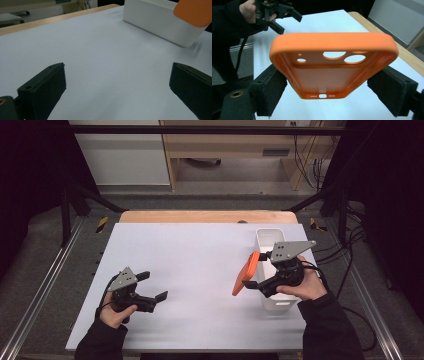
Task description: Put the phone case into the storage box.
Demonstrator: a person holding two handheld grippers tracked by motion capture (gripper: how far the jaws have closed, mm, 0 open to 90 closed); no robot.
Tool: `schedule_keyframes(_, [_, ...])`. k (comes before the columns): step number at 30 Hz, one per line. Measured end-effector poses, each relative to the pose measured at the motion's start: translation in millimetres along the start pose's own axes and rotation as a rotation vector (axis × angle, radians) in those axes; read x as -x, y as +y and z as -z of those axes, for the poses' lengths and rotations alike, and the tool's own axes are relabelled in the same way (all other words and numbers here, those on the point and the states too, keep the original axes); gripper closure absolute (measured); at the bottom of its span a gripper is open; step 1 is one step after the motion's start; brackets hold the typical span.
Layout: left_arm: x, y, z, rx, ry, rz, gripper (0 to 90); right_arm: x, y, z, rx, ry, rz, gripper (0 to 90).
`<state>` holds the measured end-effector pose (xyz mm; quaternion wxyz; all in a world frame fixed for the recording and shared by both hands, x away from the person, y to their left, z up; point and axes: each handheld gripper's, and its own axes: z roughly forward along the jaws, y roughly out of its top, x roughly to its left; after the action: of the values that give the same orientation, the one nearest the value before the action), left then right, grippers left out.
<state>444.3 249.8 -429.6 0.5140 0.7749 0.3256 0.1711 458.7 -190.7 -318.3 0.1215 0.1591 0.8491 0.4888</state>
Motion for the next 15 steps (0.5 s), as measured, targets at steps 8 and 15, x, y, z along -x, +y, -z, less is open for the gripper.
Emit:
schedule_keyframes(8, [-7.0,-11.5,5.2,-0.001,0.054,0.014,0.3,4.9,1.8,3.7,0.020,-0.079,-0.036,16.3])
schedule_keyframes(15, [-10.3,-15.4,9.2,0.001,0.072,0.009,0.2,8.5,2.9,5.9,0.037,-0.136,-0.066,16.3])
